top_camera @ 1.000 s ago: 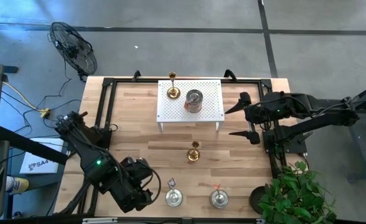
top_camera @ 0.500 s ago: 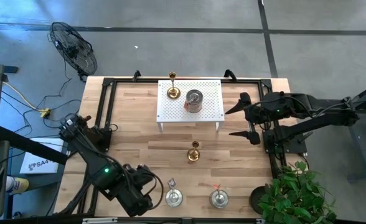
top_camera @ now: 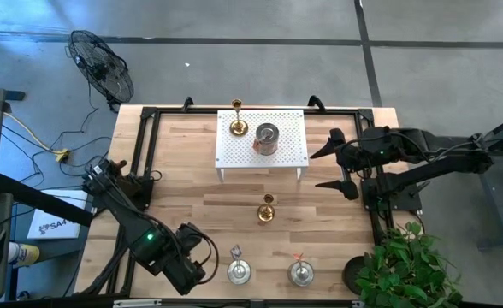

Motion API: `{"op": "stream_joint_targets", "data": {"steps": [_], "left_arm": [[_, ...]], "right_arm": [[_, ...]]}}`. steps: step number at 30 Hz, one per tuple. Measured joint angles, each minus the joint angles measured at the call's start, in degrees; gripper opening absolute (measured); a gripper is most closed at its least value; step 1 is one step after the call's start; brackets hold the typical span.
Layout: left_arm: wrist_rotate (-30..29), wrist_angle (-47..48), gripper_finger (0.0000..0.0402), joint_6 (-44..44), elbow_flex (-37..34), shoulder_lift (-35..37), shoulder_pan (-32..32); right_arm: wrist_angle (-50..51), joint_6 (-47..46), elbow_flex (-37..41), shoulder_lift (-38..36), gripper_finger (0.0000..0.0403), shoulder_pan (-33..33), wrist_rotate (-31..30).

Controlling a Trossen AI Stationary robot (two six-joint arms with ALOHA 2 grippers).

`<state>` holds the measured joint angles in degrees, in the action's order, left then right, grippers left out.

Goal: Pick & Place candle stick holders
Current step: Put the bottom gold candle holder on the shelf aligned with the other gold candle holder

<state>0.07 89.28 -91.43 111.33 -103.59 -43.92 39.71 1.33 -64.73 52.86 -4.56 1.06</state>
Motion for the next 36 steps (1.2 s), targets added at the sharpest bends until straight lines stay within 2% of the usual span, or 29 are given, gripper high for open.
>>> {"op": "stream_joint_targets", "data": {"steps": [8, 12, 15, 23, 31, 36], "left_arm": [[5.1, 0.7, 0.0376, -7.7, -2.8, -0.5, -0.4], [11.0, 0.7, 0.0376, -11.9, -6.2, -0.6, -0.3], [13.3, 0.7, 0.0376, -12.1, -8.3, -0.6, -0.3], [9.3, 0.7, 0.0376, -10.8, -9.7, -0.6, -0.3], [1.0, -0.3, 0.0376, -9.2, -9.8, -0.6, -0.3], [0.4, -0.2, 0.0376, -8.9, -9.8, -0.6, -0.3]], "right_arm": [[0.4, 0.0, 0.0, 0.0, 0.0385, 0.0, 1.1], [0.4, 0.0, 0.0, 0.0, 0.0385, 0.0, 1.4], [0.4, 0.0, 0.0, 0.0, 0.0385, 0.0, 1.4], [0.3, 0.0, 0.0, 0.0, 0.0385, 0.0, 1.4], [0.3, -0.1, 0.0, 0.0, 0.0385, 0.0, 1.4], [0.3, -0.1, 0.0, 0.0, 0.0385, 0.0, 1.4]]}}
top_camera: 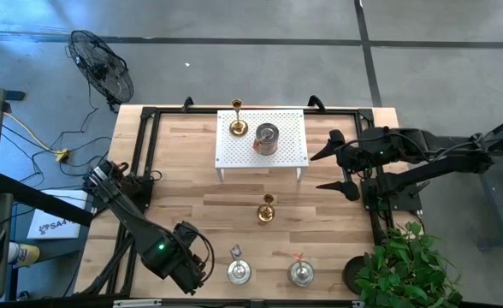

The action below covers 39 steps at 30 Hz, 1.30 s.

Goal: Pick & Place candle stick holders
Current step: Put the bottom gold candle holder on the shelf aligned with the other gold candle holder

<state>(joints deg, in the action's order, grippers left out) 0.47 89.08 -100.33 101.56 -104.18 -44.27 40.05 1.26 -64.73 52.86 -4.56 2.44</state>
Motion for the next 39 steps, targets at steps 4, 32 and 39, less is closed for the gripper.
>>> {"op": "stream_joint_targets", "data": {"steps": [4, 32, 39], "left_arm": [[0.9, 0.6, 0.0376, -3.0, 0.0, 0.0, 0.0], [5.8, 0.9, 0.0322, -6.7, 0.0, -2.8, 0.0], [5.2, 1.0, 0.0281, -6.6, 0.0, -3.6, 0.0]], "right_arm": [[0.0, -1.1, 0.0, 0.0, 0.0385, 0.0, 0.0], [0.5, -1.2, 0.0, 0.0, 0.0385, 0.0, 1.2], [0.5, -1.3, 0.0, 0.0, 0.0385, 0.0, 1.4]]}}
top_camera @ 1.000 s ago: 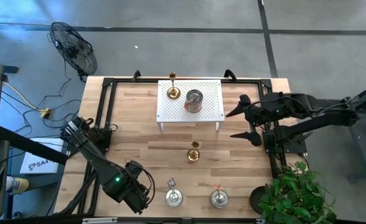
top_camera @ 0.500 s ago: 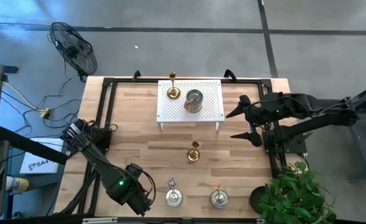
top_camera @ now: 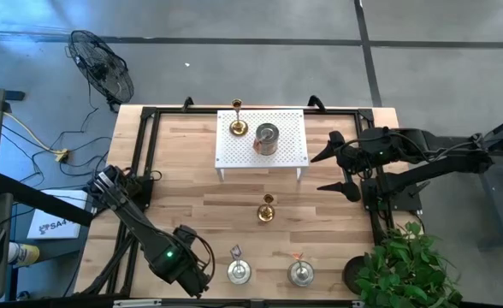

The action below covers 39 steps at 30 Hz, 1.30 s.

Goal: Pick & Place candle stick holders
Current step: Put the bottom gold candle holder on the shelf aligned with the other gold candle holder

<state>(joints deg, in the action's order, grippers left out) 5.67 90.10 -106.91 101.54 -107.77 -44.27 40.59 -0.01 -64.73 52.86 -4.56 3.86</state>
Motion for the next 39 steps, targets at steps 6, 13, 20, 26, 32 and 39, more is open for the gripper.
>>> {"op": "stream_joint_targets", "data": {"steps": [6, 13, 20, 26, 32, 39], "left_arm": [[-0.2, -0.1, 0.0252, 0.0, 0.0, -0.2, 0.0], [-0.2, -0.1, 0.0211, -0.1, 0.0, -0.2, 0.0], [-0.2, -0.1, 0.0165, -0.1, 0.0, -0.2, 0.0], [4.2, -1.0, 0.0135, 0.2, 0.0, -0.2, 0.0], [7.2, -1.6, 0.0135, 4.9, 0.0, -1.0, 0.0], [5.9, -0.1, 0.0135, 6.5, 1.0, -1.1, 0.5]], "right_arm": [[0.4, 0.0, 0.0, 0.0, 0.0385, 0.0, 1.1], [0.4, -0.5, 0.0, 0.0, 0.0385, 0.0, 1.1], [0.6, -1.5, 0.0, 0.0, 0.0385, 0.0, 2.2], [0.6, -1.5, 0.0, 0.0, 0.0385, 0.0, 3.6], [0.5, -1.5, 0.0, 0.0, 0.0385, 0.0, 3.6], [0.3, -1.5, 0.0, 0.0, 0.0385, 0.0, 3.5]]}}
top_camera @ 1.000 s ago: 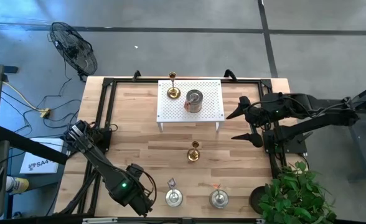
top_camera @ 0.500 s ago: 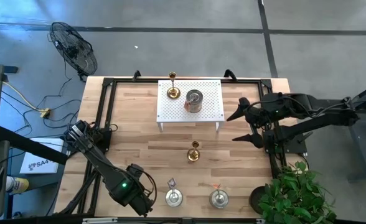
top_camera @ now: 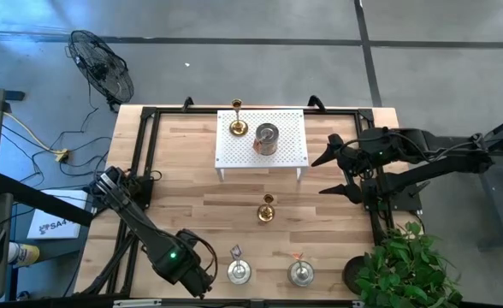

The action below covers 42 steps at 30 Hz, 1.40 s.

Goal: Pick & Place candle stick holders
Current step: Put the bottom gold candle holder on the shelf aligned with the other gold candle holder

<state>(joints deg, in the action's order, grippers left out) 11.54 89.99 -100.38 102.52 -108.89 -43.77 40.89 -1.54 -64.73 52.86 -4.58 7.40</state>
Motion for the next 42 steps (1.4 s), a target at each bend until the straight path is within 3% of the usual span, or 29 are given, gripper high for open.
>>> {"op": "stream_joint_targets", "data": {"steps": [9, 20, 30, 36, 42], "left_arm": [[1.2, 0.2, 0.0135, 5.1, 6.7, 0.0, 3.2], [-0.6, 0.0, 0.0135, 23.7, 8.8, 0.0, 10.1], [3.7, 0.1, 0.0135, 25.9, 11.8, 0.0, 13.8], [-3.1, 0.0, 0.0135, 27.6, 20.5, 0.1, 14.7], [-8.9, 0.0, 0.0135, 35.6, 25.2, 0.1, 17.8]], "right_arm": [[0.0, 0.0, 0.0, 0.0, 0.0385, 0.0, -0.1], [0.8, 0.0, 0.0, 0.0, 0.0385, 0.0, 0.0], [2.2, 0.3, 0.0, 0.0, 0.0385, 0.0, 0.1], [2.2, 1.4, 0.0, 0.0, 0.0385, 0.0, 0.1], [2.2, 1.5, 0.0, 0.0, 0.0385, 0.0, 0.1]]}}
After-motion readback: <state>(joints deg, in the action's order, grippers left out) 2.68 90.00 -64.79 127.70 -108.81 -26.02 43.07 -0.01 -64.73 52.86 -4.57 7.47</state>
